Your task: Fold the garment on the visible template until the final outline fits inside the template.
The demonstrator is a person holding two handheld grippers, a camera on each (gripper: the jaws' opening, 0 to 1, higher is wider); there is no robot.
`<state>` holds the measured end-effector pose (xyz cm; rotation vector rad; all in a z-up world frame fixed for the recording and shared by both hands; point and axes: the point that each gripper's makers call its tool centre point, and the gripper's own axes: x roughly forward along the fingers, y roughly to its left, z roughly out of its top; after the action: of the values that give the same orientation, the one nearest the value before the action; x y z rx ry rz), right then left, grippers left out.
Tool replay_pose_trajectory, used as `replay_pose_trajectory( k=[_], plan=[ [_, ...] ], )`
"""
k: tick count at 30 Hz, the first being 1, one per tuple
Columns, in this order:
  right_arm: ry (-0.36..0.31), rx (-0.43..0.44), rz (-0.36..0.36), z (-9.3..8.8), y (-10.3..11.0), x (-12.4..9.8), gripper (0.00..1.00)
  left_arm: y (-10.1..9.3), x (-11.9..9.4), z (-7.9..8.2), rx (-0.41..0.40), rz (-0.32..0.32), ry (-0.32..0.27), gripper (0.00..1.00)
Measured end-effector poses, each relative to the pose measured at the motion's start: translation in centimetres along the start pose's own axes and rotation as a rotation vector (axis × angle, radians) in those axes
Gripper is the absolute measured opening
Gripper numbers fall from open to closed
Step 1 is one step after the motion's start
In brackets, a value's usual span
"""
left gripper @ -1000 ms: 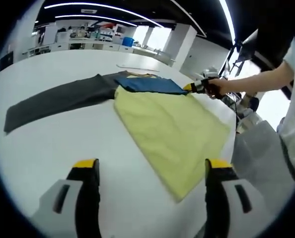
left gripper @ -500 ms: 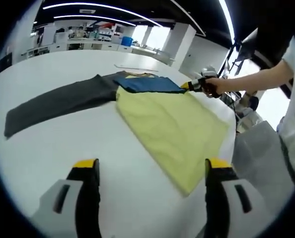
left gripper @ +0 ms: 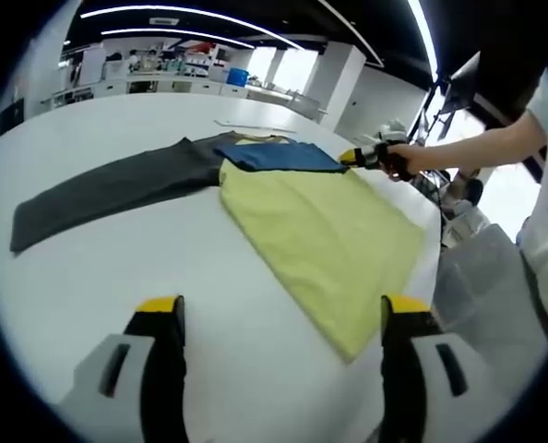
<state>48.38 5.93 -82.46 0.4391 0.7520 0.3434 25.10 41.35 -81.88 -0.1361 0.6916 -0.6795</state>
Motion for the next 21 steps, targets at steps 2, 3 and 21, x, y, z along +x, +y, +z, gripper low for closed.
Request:
replay_pose_trajectory(
  k=[2,3,21],
  plan=[
    [-0.003,-0.011,0.005,-0.2,0.0,-0.3,0.31,-0.1,0.1,0.2,0.002,-0.002,-0.004,0.85],
    [-0.007,-0.027,0.011,-0.2,0.0,-0.5,0.36,-0.1,0.1,0.2,0.003,-0.002,-0.005,0.85],
    [0.015,-0.266,0.010,-3.2,0.4,-5.7,1.00,1.3,-0.6,2.0,0.014,0.020,-0.046,0.84]
  ],
)
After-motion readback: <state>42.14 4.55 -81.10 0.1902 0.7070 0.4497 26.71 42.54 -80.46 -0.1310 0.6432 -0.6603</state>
